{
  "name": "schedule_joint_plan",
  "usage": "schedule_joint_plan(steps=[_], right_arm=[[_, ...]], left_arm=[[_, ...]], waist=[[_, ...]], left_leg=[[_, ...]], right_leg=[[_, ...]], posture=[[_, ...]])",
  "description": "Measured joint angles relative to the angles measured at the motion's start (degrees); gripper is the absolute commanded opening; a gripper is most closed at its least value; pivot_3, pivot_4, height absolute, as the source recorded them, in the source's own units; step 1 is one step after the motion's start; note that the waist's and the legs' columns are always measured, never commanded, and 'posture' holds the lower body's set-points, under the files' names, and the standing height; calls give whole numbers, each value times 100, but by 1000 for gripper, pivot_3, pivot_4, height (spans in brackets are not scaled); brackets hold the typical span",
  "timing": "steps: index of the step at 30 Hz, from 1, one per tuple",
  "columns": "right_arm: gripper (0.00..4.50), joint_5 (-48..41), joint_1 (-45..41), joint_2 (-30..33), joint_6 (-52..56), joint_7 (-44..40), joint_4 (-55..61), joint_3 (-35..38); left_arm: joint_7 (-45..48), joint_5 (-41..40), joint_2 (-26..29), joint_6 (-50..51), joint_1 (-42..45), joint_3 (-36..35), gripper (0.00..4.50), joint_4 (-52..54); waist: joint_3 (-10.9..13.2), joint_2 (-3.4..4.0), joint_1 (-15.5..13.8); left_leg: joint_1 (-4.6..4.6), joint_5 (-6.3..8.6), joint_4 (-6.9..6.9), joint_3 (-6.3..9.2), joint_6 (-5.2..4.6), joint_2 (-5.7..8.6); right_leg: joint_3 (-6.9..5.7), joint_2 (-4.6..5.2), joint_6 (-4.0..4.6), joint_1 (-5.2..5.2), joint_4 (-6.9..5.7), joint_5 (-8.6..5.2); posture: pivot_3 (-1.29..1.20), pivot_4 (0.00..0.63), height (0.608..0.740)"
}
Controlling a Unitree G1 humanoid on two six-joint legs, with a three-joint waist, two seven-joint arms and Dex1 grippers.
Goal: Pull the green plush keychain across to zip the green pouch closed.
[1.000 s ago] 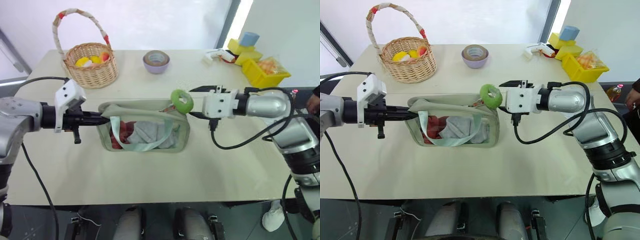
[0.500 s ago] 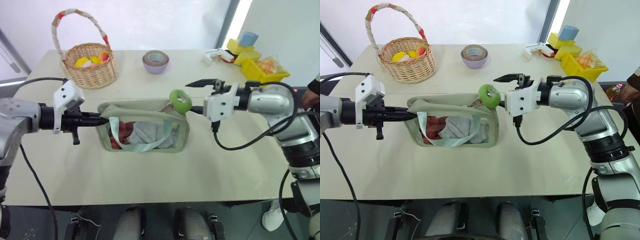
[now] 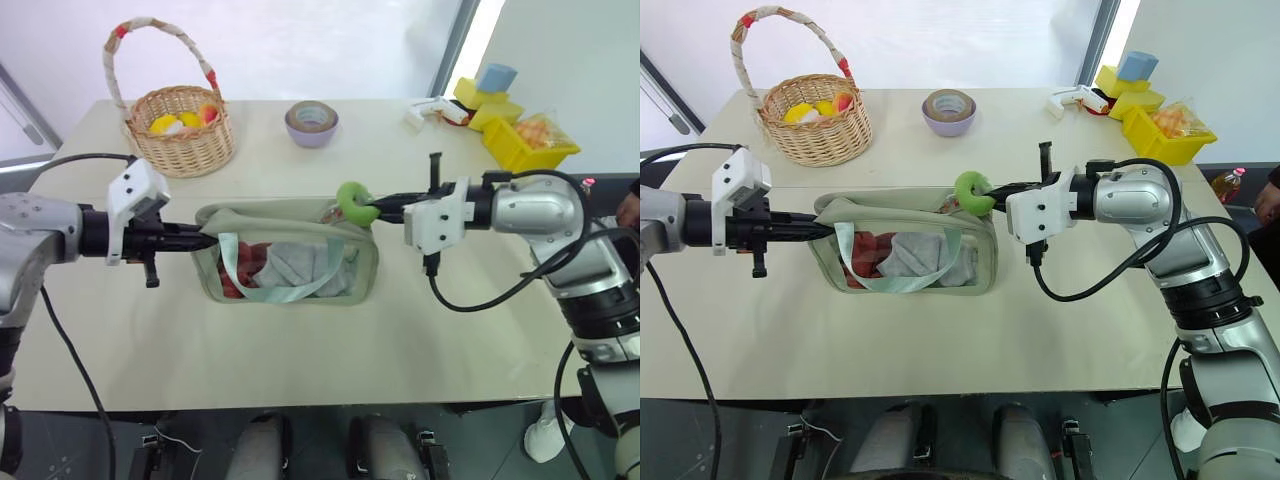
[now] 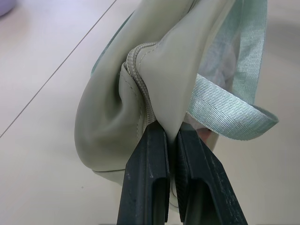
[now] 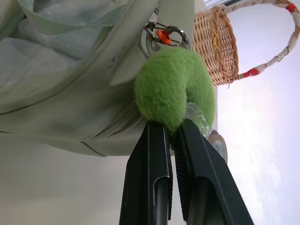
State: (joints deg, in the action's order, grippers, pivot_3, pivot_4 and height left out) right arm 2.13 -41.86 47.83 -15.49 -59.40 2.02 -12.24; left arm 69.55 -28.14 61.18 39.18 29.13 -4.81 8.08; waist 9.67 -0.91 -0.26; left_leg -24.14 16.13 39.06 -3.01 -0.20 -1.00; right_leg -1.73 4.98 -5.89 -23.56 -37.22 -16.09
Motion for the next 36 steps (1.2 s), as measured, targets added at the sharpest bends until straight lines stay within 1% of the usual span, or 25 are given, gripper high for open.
schedule_joint_plan(steps=[2,6,9,12,15,21,25,27,30,34,36], right_arm=[[90,-34,209,155,107,-17,54,128],[90,-85,714,774,150,-123,65,547],[90,-128,1201,966,225,-149,145,822],[90,-132,1843,857,394,-108,399,800],[90,-115,2255,452,642,4,780,549],[90,160,2851,288,459,222,766,281],[90,201,2739,414,238,279,432,354],[90,156,2420,681,124,224,124,511],[90,55,1695,952,2,152,-359,803],[90,-94,911,1053,-112,144,-680,1029],[90,-121,743,1053,-113,171,-686,1084]], left_arm=[[7,0,-5,-10,11,10,0,-6],[17,-3,-11,-27,5,12,0,0],[23,1,-10,-35,-11,12,0,-13],[34,6,-14,-90,-12,37,0,-19],[31,19,-27,-90,52,112,0,-36],[55,8,-44,-82,76,173,0,-11],[56,1,-34,-82,20,142,0,16],[48,-1,-30,-79,0,122,0,43],[18,-1,-24,-78,-33,85,0,52],[-1,-2,-17,-87,-132,-17,0,53],[-2,-2,-17,-90,-133,-26,0,52]], waist=[[0,0,-14],[0,0,-31],[-1,-1,-27],[-1,-1,-28],[-1,0,-27],[-2,-1,-34],[-1,0,-33],[-1,1,-29],[0,2,-28],[1,3,-25],[1,3,-28]], left_leg=[[0,0,0,-1,0,1],[1,3,0,-1,-6,1],[15,4,-2,-1,-7,0],[22,4,-3,-3,-8,0],[28,4,-3,-3,-8,0],[37,5,-2,-2,-8,3],[58,6,-10,-3,-9,2],[58,6,-10,-6,-9,3],[58,6,-12,-4,-9,2],[58,6,-15,-7,-9,1],[58,6,-15,-7,-9,1]], right_leg=[[0,1,0,1,0,0],[0,2,0,2,2,0],[0,0,0,14,1,0],[1,0,0,20,2,0],[1,-1,0,24,2,0],[2,1,0,38,6,0],[2,0,-3,54,6,-4],[4,2,-3,56,8,-4],[4,2,-3,54,9,-4],[4,2,-4,53,10,-5],[4,4,-4,54,10,-5]], posture=[[0,150,739],[0,150,739],[0,150,739],[0,150,739],[0,150,739],[0,150,739],[0,150,739],[0,150,739],[0,150,739],[0,150,739],[0,150,739]])
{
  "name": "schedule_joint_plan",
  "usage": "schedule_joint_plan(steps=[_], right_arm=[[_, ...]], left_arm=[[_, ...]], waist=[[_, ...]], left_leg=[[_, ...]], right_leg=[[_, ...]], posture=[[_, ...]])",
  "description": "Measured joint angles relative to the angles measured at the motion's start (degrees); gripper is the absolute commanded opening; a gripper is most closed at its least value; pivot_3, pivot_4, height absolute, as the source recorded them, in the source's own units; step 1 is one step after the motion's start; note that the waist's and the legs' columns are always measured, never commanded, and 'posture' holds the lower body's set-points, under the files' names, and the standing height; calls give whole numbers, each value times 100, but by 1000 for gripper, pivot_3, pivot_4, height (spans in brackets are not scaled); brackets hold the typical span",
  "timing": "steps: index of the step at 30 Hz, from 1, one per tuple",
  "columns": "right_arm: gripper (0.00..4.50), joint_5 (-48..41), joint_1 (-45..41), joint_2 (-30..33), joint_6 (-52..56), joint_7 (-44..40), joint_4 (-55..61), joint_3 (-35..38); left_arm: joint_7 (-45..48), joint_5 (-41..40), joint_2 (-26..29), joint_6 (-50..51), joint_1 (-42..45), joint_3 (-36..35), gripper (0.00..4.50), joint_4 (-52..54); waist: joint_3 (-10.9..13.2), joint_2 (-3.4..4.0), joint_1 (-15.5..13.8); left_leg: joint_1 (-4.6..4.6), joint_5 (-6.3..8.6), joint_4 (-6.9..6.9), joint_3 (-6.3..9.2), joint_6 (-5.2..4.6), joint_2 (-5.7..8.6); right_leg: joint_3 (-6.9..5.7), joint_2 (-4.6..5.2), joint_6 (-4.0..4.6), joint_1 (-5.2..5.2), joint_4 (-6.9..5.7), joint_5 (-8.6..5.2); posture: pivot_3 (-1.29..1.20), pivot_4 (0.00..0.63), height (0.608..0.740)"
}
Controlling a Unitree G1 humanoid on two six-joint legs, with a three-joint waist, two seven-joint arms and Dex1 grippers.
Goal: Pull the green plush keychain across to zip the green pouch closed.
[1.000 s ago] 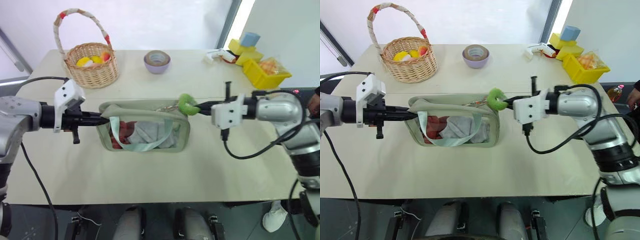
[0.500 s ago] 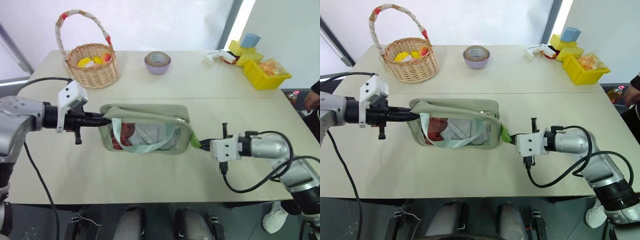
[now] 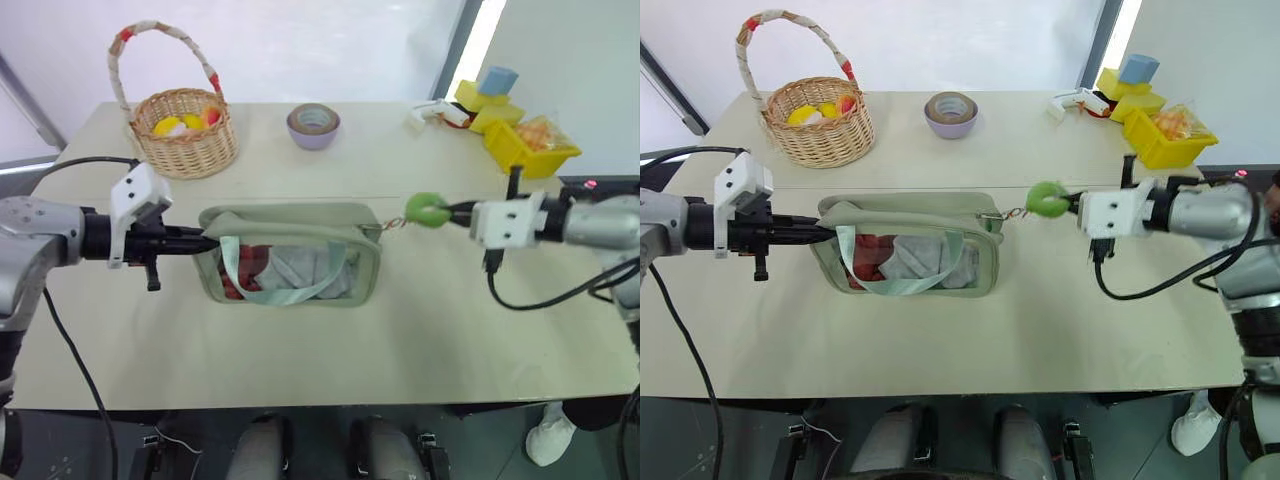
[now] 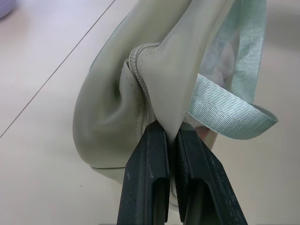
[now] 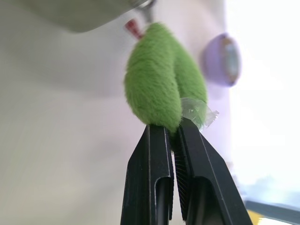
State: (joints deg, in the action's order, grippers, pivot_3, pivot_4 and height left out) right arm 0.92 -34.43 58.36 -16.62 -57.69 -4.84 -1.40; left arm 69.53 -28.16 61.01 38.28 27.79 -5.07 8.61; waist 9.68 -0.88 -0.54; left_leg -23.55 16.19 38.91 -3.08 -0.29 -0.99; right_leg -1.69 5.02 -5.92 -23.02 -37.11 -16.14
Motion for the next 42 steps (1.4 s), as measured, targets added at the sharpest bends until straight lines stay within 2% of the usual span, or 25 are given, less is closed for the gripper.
schedule_joint_plan(steps=[6,15,17,21,24,26,28,35,42], right_arm=[[90,-6,186,-8,85,34,45,28],[90,57,1363,334,-251,276,-257,453],[90,46,1727,247,-187,346,-107,481],[90,63,2214,-393,273,468,531,105],[90,194,2190,-726,513,571,809,-124],[90,381,2181,-1107,585,603,910,-580],[90,590,2187,-1233,545,562,906,-997],[90,1379,1536,-613,-460,439,165,-1310],[90,1560,1214,-560,-997,439,-324,-1419]], left_arm=[[2,2,-8,-8,11,4,0,-7],[36,6,-28,-43,134,136,0,-65],[46,9,-31,-44,161,161,0,-74],[51,57,-31,-38,197,187,0,-176],[55,67,-32,-30,220,203,0,-182],[51,66,-44,-26,230,211,0,-179],[60,53,-54,-26,231,214,0,-164],[42,51,-57,-11,221,221,0,-117],[-33,26,-57,-4,125,178,0,6]], waist=[[0,0,-4],[0,0,-15],[-1,-1,-18],[1,11,8],[-4,3,6],[-4,2,9],[1,10,-14],[0,9,-4],[-2,7,-4]], left_leg=[[0,0,0,0,0,0],[1,0,0,1,-1,1],[5,1,1,3,-1,2],[9,1,2,2,-2,1],[10,1,1,7,-2,0],[10,1,1,6,-2,1],[8,1,2,5,-2,5],[12,2,4,7,-4,3],[17,2,6,7,-3,3]], right_leg=[[0,1,0,0,-1,0],[-1,2,0,4,-1,0],[-1,2,0,10,0,0],[0,1,-1,11,-1,0],[-2,-4,-3,13,0,-2],[-1,-5,-3,13,0,-2],[-1,1,-4,13,0,-2],[-1,-4,-5,15,0,-4],[0,0,-5,25,2,-4]], posture=[[0,150,739],[0,150,739],[0,150,739],[0,150,739],[0,150,739],[0,150,739],[0,150,739],[0,150,739],[0,150,739]])
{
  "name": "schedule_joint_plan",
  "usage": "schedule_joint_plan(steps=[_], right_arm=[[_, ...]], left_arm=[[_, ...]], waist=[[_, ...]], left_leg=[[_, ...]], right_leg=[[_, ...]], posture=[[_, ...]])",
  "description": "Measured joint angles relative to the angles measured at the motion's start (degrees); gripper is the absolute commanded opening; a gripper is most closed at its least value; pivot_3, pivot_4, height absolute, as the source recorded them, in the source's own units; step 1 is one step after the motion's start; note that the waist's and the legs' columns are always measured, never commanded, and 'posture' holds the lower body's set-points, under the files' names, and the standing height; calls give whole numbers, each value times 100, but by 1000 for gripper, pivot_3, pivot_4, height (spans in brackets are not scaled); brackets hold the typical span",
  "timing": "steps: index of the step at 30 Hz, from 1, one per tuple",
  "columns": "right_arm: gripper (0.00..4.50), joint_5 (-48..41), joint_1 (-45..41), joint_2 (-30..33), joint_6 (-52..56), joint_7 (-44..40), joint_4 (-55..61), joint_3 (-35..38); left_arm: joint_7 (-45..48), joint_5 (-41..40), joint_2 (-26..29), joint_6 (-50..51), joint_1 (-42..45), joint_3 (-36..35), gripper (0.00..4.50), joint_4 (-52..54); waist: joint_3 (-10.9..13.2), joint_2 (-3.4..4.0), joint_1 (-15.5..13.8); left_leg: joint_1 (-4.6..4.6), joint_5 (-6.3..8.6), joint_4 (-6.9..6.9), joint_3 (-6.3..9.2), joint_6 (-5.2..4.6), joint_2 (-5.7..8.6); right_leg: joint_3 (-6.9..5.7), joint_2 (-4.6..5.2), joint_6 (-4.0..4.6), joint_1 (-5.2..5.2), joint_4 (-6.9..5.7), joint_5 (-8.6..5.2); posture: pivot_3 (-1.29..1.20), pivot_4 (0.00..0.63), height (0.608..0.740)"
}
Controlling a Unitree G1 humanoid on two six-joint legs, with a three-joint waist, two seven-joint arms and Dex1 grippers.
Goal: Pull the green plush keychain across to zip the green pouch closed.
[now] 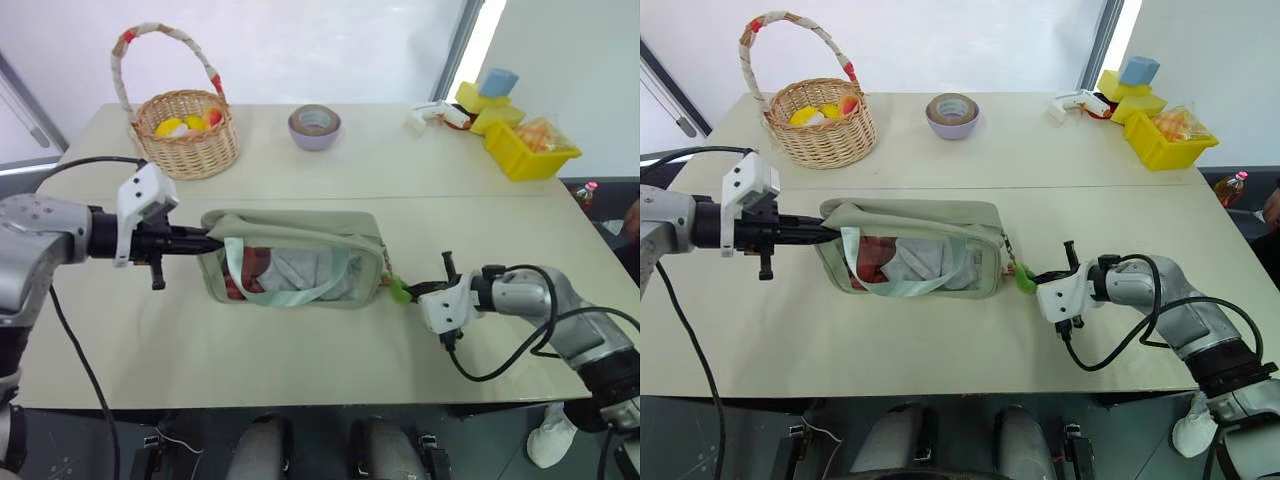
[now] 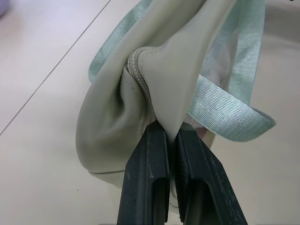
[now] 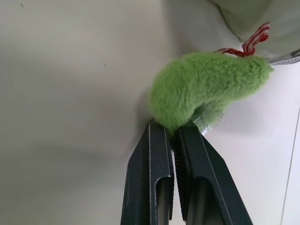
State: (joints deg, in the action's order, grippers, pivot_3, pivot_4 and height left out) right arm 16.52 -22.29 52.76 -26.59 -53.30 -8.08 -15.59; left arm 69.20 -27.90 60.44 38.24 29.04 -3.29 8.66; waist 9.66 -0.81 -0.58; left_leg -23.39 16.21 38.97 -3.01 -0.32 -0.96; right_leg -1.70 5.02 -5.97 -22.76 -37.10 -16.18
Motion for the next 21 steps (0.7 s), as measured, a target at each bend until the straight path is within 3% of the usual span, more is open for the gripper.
schedule_joint_plan(steps=[1,3,6,9,11,14,17,21], right_arm=[[90,-65,4,-4,53,-17,-10,28],[702,-379,39,-15,351,-151,24,110],[1990,-1200,269,36,1293,-601,441,433],[3692,-1929,287,318,2340,-982,1139,855],[4500,-2415,244,551,3135,-1167,1544,1182],[4500,-3601,-161,798,4951,-1278,2273,1707],[4500,-4908,-1123,772,6841,-988,2736,2110],[4500,-5768,-1917,433,8065,-551,2824,2212]], left_arm=[[-25,-9,0,0,-36,-30,0,32],[-69,-23,-3,-17,-113,-82,755,71],[-129,-36,-100,35,-210,-87,1982,-8],[-141,-201,-121,195,-178,-164,3632,-76],[-73,-313,-61,298,-186,-316,4471,-108],[2,-538,148,546,-209,-647,4471,-191],[-195,-529,330,742,-89,-816,4471,-354],[-184,-666,389,902,137,-990,4471,-668]], waist=[[0,0,-2],[0,1,0],[4,0,-7],[8,1,-1],[8,1,-1],[11,4,19],[10,4,40],[12,0,32]], left_leg=[[0,0,0,1,0,-1],[0,0,-1,1,0,-1],[-5,0,-1,3,0,-3],[-6,1,-1,2,-1,-3],[-7,2,-2,4,-3,-4],[-6,2,-3,4,-3,-9],[-5,4,-8,5,-4,-10],[-20,4,-9,1,-4,-8]], right_leg=[[0,0,0,0,0,0],[0,0,0,-1,-1,0],[-1,0,0,-3,-1,0],[-1,2,-1,-6,0,0],[-3,2,-1,-8,-1,0],[-4,2,0,-9,-1,0],[-4,4,1,-12,0,0],[-4,9,1,-29,-1,1]], posture=[[0,150,739],[0,150,739],[0,150,739],[0,150,739],[0,150,739],[0,150,739],[0,150,739],[0,150,739]])
